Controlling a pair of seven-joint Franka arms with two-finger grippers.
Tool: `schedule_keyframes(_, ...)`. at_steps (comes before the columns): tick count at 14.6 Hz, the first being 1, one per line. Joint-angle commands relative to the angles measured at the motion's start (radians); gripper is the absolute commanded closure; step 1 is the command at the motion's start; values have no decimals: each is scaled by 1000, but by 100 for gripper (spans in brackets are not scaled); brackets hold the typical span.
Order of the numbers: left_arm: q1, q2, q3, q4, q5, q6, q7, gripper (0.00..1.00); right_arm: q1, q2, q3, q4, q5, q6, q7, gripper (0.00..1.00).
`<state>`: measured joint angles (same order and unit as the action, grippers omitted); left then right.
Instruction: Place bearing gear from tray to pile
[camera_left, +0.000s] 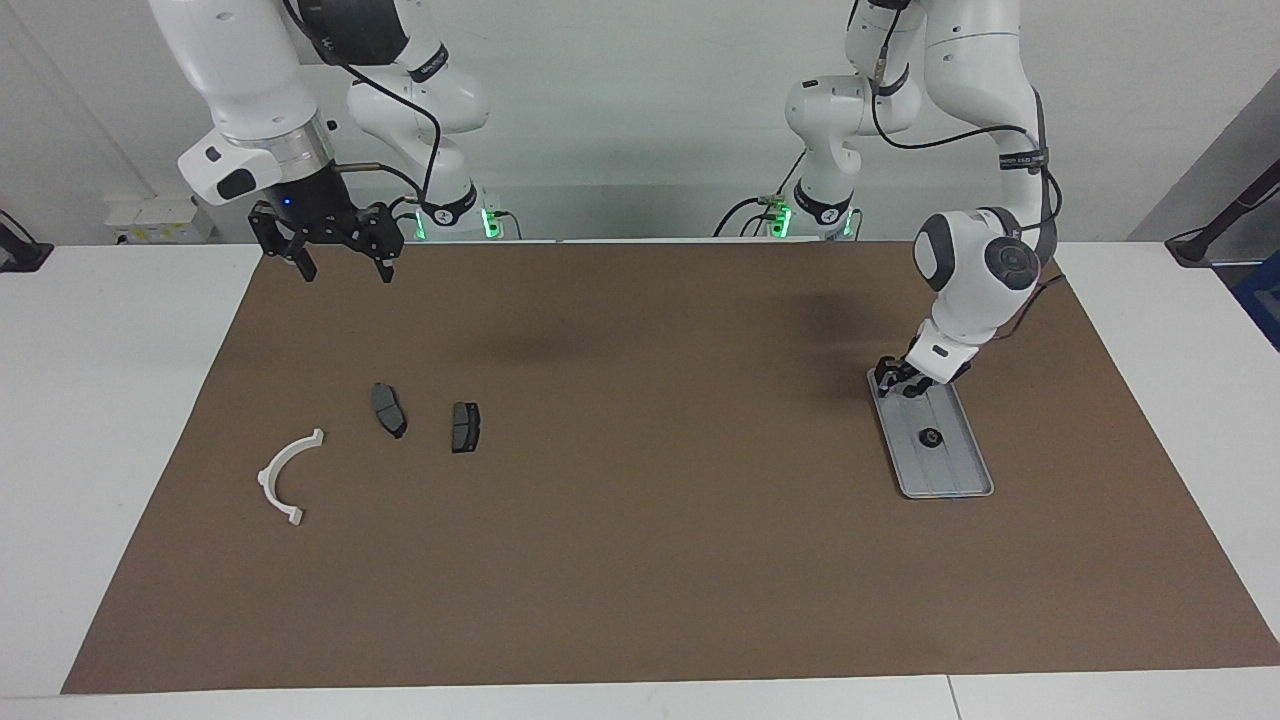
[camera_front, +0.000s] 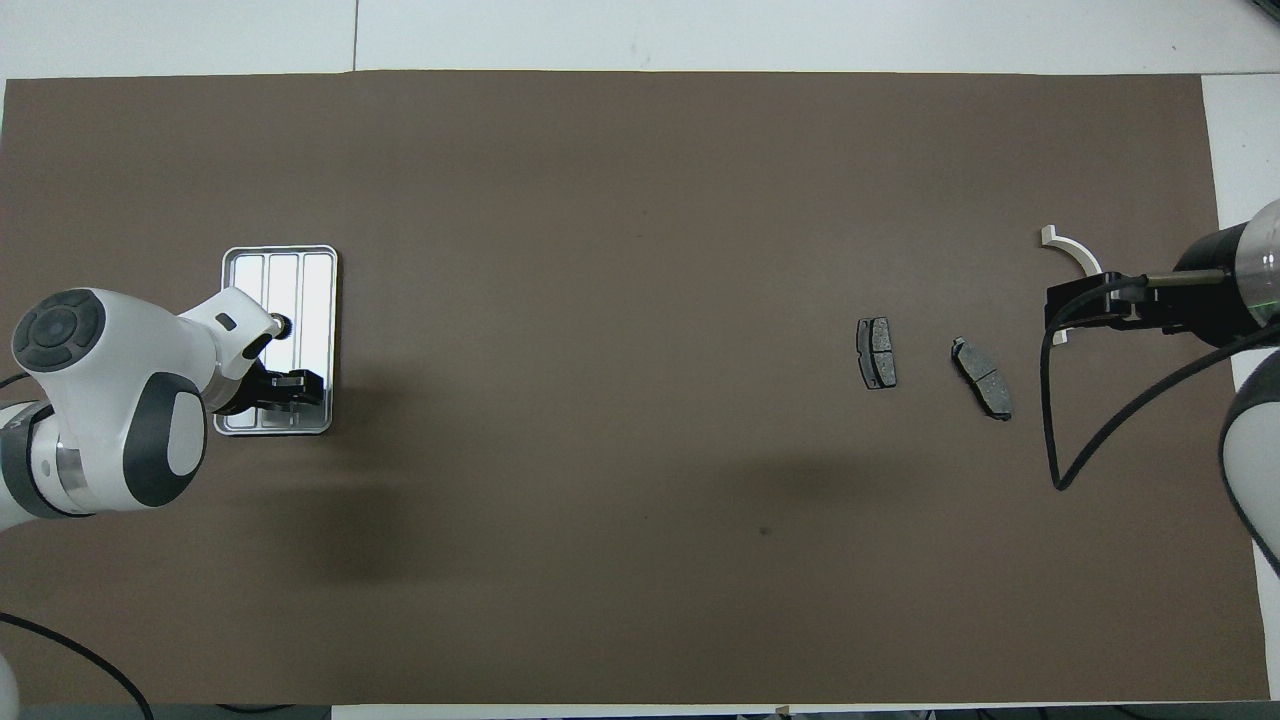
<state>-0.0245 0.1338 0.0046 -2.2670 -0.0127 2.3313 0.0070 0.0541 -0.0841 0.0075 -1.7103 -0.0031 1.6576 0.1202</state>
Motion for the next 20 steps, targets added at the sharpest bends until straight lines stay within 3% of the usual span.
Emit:
schedule_keyframes(1, -6, -19, 11, -28, 0, 6, -10, 60, -2, -22, -4, -17, 29, -9, -25, 0)
schedule_keyframes(2, -5, -17, 11, -26, 0, 10, -10, 81, -2, -22, -6, -18, 29, -9, -27, 0)
schedule_keyframes(4, -3, -16, 9, -22, 0, 13, -15, 100, -5, -22, -6, -18, 29, -15, -28, 0)
schedule_keyframes(6, 0, -11, 9, -7, -10, 10, -24, 100, -3, -22, -6, -18, 29, -15, -28, 0)
schedule_keyframes(9, -41, 12, 2, 133, -64, -70, -124, 100, -2, -23, -4, -18, 29, -16, -28, 0)
schedule_keyframes(13, -332, 62, 8, 299, -53, -142, -561, 100, -3, -23, -4, -18, 29, -16, -28, 0)
schedule_keyframes(16, -503, 105, 9, 352, -6, -142, -814, 100, -5, -23, -6, -18, 29, -22, -27, 0)
schedule_keyframes(18, -578, 197, 9, 433, 46, -147, -951, 100, -5, -25, -6, -23, 29, -22, -24, 0)
schedule_keyframes(20, -614, 248, 8, 443, 85, -119, -1018, 100, -3, -32, -6, -32, 29, -22, -19, 0)
